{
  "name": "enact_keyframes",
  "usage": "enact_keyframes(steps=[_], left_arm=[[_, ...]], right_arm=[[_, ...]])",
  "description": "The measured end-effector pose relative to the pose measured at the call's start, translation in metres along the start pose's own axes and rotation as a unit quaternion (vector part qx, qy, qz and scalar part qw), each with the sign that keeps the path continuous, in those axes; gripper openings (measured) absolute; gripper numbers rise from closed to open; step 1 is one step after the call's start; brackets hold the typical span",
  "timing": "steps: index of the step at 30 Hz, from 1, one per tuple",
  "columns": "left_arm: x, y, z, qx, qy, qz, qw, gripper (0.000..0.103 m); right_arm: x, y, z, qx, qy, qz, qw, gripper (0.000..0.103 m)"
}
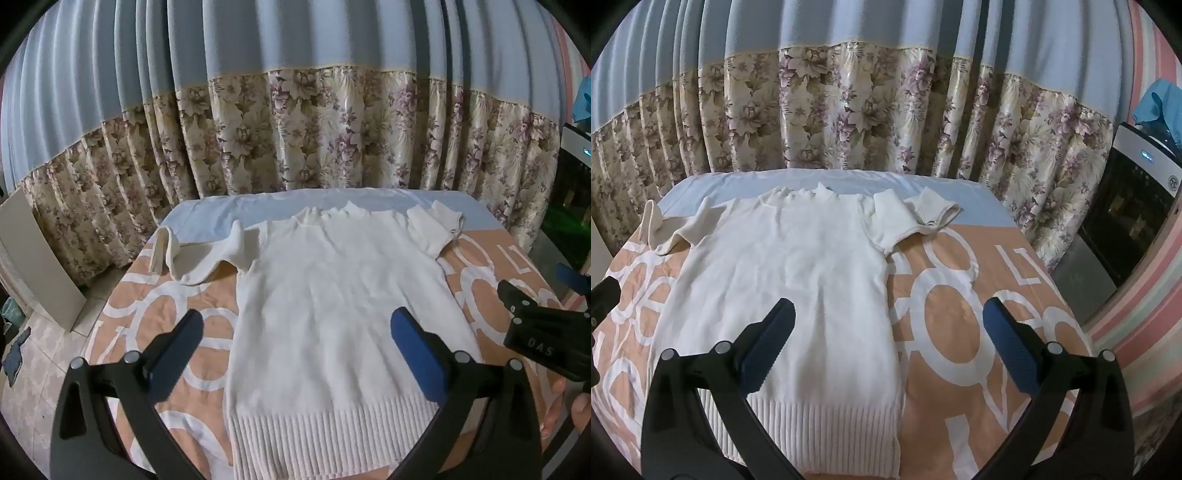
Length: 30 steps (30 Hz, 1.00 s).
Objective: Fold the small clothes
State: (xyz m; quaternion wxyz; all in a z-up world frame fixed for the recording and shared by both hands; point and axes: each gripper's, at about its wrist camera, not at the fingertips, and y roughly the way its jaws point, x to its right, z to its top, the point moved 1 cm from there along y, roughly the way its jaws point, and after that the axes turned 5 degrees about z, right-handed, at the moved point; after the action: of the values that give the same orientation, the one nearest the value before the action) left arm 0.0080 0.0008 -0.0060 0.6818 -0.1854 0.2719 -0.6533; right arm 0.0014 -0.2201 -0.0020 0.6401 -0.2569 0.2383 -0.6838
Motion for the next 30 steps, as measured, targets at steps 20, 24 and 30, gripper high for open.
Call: enact_keyframes(steps=[20,24,30], left_arm=[[0.0069,-0.0017,0.0041,0.004,-0.003,-0.003,1.0,0.102],[0.0047,-0.0019,0.0028,0.005,-0.004,-0.003,1.0,0.102],[0.0073,-0.0017,0.003,0.005,-0.003,-0.003,1.0,0.102]], right_arm=[[0.0011,-0.0028,0.0012,0.003,-0.002,-0.001,1.0,0.1],[0.003,-0.0039,0.0042,0.003,-0.003,-0.003,1.0,0.1],[0.0024,-0.003,0.0036,0.003,-0.001,-0.001,1.0,0.1]])
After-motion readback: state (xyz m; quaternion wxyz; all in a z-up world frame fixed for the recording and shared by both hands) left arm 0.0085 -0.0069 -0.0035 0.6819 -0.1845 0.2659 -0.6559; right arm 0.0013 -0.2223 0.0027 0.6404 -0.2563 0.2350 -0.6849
